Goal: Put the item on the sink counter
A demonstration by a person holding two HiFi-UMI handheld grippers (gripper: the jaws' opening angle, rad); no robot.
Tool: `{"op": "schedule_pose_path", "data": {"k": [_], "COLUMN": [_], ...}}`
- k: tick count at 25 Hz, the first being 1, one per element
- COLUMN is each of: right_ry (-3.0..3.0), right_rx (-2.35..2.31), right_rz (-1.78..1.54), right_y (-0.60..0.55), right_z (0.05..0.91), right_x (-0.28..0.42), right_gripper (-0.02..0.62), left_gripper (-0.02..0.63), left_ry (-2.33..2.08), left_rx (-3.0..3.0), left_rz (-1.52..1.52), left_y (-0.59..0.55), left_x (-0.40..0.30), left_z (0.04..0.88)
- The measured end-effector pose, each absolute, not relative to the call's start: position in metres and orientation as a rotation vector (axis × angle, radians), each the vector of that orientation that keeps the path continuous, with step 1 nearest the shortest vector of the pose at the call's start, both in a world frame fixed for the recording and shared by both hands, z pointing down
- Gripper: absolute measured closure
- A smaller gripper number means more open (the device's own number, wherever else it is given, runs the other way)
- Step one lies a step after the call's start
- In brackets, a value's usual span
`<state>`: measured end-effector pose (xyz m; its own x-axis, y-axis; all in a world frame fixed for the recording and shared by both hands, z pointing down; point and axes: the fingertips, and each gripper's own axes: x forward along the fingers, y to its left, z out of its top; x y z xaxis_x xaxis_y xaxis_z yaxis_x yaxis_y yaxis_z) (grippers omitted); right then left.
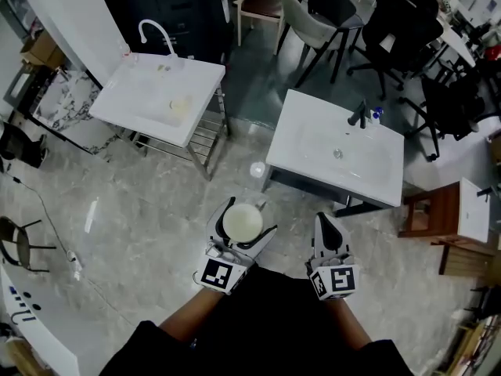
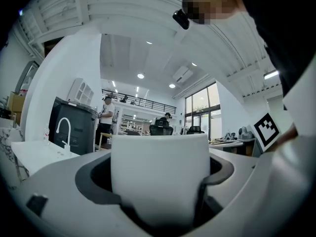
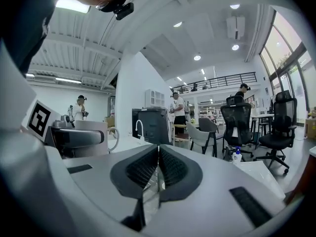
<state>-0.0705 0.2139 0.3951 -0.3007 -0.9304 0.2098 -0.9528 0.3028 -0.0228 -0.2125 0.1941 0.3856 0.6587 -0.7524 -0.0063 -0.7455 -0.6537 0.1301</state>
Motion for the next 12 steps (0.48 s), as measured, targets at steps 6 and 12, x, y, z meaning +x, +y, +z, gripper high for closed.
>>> {"op": "schedule_pose_path", "data": {"k": [6,12], "right_ry": [-2.375,-2.343], "right_rx": [1.756,1.751], "right_rz": [0.209,0.232], "right_y": [0.188,0.182], "right_z": [0.412,0.421], "right_x": [-0.103,-0.105], "right_gripper": [0.563,0.563], "left_gripper": [0.140,0.139], "left_ry": [-1.192,-1.178], "left_rx": [2.770,2.754], "left_rz": [-0.099,-0.095], "left_y": [0.157,0.141], "left_x": [-0.243,-0.246], "left_z": [0.397,0.406]}}
